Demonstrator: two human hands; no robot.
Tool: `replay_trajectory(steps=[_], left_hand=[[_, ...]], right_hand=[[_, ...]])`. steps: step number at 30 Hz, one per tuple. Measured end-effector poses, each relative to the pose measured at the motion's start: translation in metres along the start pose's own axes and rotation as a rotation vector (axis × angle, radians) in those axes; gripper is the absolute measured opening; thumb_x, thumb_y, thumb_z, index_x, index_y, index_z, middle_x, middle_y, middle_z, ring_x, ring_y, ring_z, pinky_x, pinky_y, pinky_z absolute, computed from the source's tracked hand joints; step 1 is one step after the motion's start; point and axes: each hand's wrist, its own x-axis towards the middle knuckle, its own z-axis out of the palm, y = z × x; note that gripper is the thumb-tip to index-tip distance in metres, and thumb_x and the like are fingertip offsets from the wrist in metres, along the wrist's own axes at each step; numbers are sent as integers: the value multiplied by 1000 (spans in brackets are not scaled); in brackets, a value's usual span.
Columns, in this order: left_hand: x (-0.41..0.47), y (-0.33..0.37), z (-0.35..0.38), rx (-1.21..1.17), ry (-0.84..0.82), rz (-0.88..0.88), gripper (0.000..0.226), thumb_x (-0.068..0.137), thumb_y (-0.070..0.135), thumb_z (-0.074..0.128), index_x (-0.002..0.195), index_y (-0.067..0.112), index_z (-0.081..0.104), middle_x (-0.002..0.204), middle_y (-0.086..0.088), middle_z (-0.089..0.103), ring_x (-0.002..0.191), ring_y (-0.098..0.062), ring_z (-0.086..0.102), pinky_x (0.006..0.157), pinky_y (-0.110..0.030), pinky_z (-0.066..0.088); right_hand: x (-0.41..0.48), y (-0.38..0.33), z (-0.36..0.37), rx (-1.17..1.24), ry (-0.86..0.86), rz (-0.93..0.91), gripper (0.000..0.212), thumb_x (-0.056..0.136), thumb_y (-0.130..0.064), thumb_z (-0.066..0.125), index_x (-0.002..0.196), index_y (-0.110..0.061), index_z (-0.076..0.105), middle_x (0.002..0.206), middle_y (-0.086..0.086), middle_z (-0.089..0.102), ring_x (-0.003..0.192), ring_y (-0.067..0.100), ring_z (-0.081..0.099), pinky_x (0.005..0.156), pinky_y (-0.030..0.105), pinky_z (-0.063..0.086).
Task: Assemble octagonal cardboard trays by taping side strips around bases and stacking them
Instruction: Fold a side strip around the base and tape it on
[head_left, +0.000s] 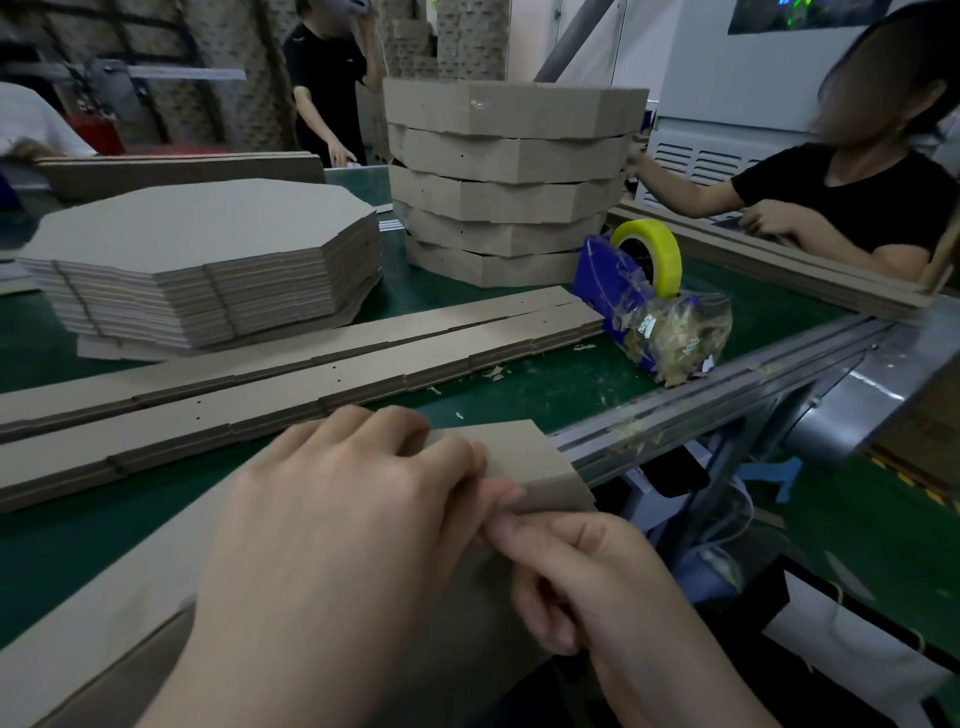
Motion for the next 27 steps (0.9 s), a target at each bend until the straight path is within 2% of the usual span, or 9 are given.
replay_trajectory(steps=[2,4,7,11,14,16,18,22,27], left_hand=[[-1,0,1,19,14,8,41,85,51,43,73,27,74,76,3,69,66,-27,66,53,-35,47],[-2,-3,0,21,26,1,40,85,51,44,75,28,74,76,3,69,67,-27,66,53,-34,46],[-6,-13,-5,7,55,-24,36,84,52,46,78,31,75,78,4,70,70,-25,67,54,-29,42],[-18,-22,-6,35,70,17,33,84,52,52,87,29,76,90,-1,72,77,-26,68,59,-33,48],[-28,-32,-9,54,53,-13,34,82,53,54,95,29,74,95,-1,70,82,-26,67,65,-33,44],[-33,-41,-13,90,26,-56,40,79,56,52,102,30,73,96,2,68,82,-25,66,65,-33,44],[-39,-51,-17,107,3,-98,48,75,60,52,107,30,71,96,4,66,81,-25,65,63,-34,48],[-53,-69,-29,71,-6,-177,52,72,64,51,112,36,69,98,11,64,82,-20,65,60,-31,47],[-72,-89,-42,86,-25,-270,59,68,67,51,116,38,66,101,14,63,85,-15,63,59,-28,44]], right_hand=[[0,-2,-2,-15,-14,21,29,56,-50,62,43,-25,68,36,-1,45,33,9,28,40,21,19],[2,0,-3,-47,-10,73,33,60,-47,64,60,-17,77,41,5,52,32,9,30,38,19,21],[3,12,-2,-115,39,106,31,81,-31,65,75,-3,76,46,9,53,34,9,32,38,17,23],[3,12,-5,-18,318,-156,38,63,-48,59,53,-13,71,38,3,39,36,8,33,39,14,28],[11,-2,-5,11,453,-408,40,73,-50,61,55,-14,69,41,1,40,39,7,37,43,11,34],[22,-15,-1,-60,422,-526,37,85,-40,64,60,-14,69,43,1,42,41,6,39,45,11,34],[38,-29,3,-155,326,-568,35,89,-34,56,62,-16,69,45,0,45,43,5,40,45,11,34],[86,-52,20,-399,67,-487,33,94,-26,57,67,-13,72,51,-1,52,45,4,42,45,12,35],[172,-56,65,-748,-113,-367,22,89,-36,64,75,-22,73,57,-9,62,46,2,48,45,14,38]])
